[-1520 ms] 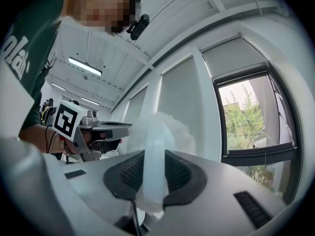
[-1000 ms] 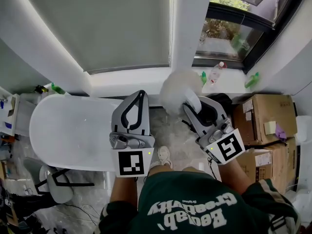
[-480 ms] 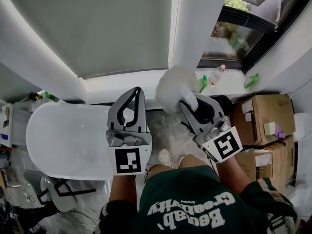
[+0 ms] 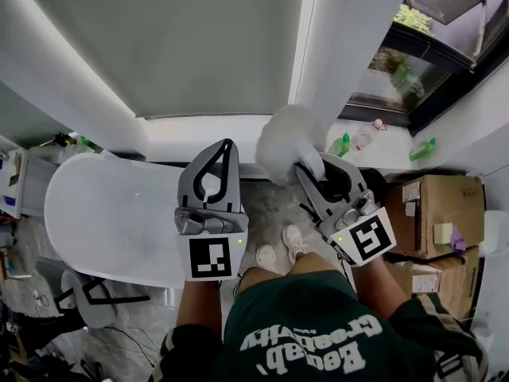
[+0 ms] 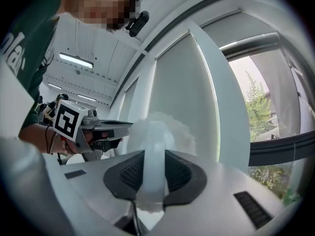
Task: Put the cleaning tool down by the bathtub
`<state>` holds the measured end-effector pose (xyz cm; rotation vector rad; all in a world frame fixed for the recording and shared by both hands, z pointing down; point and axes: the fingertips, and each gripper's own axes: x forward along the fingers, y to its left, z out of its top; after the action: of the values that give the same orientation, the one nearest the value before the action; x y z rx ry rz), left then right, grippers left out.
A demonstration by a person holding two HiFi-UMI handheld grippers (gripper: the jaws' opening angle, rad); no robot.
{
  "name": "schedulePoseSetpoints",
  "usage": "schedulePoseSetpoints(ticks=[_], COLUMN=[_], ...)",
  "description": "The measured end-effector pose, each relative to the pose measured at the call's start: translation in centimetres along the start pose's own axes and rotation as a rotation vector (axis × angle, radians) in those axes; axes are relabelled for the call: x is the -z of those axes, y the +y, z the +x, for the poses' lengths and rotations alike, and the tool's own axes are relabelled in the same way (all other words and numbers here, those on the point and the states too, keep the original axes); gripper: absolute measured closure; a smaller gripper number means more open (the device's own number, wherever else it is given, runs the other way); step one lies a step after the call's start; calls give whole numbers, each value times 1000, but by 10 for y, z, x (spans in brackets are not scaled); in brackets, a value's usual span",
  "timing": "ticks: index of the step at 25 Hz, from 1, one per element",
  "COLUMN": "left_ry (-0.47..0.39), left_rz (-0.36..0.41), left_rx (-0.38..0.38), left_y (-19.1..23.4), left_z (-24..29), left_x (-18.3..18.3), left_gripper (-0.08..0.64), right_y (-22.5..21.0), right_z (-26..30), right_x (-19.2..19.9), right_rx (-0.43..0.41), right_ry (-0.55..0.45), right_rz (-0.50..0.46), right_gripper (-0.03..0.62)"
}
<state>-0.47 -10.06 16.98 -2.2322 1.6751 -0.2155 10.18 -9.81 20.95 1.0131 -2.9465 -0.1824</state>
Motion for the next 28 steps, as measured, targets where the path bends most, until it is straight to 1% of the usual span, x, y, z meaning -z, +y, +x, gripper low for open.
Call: schedulePoseSetpoints(ticks=[1,4,8,10,15,17,20,24,28], left_ry=[7,6,27,58,94,123,131,155,184], left_rz=[0,-33,-20,-8,-14,6,20,25,7], left_rx=[-9,-53,-128,-149,-227,-252,-287,-315,-352], left_y=[0,4,8,7,7,8,14,22,38], left_z=[4,15,32,43,63,67,70,69,54], left_x=[1,3,8,16,32,39,45,58,75], left_gripper=[555,555,555,555,555,555,555,555,555], right_y=[-5,-18,-32,-41,-58,-60,-57,-49,-31], right_z=[4,19,40,49,71,80,93,109,126], right_x=[1,3,10,14,31,38,49,61,68], right_rx=[-13,-68,-151,-192,-287,-330,-381,-425,-463], right_ry=[-3,-20,-33,-44,-56,-57,-51,-39,-22], right_rz=[3,15,21,30,41,45,53,61,64], right_gripper=[499,499,499,499,499,499,499,499,499])
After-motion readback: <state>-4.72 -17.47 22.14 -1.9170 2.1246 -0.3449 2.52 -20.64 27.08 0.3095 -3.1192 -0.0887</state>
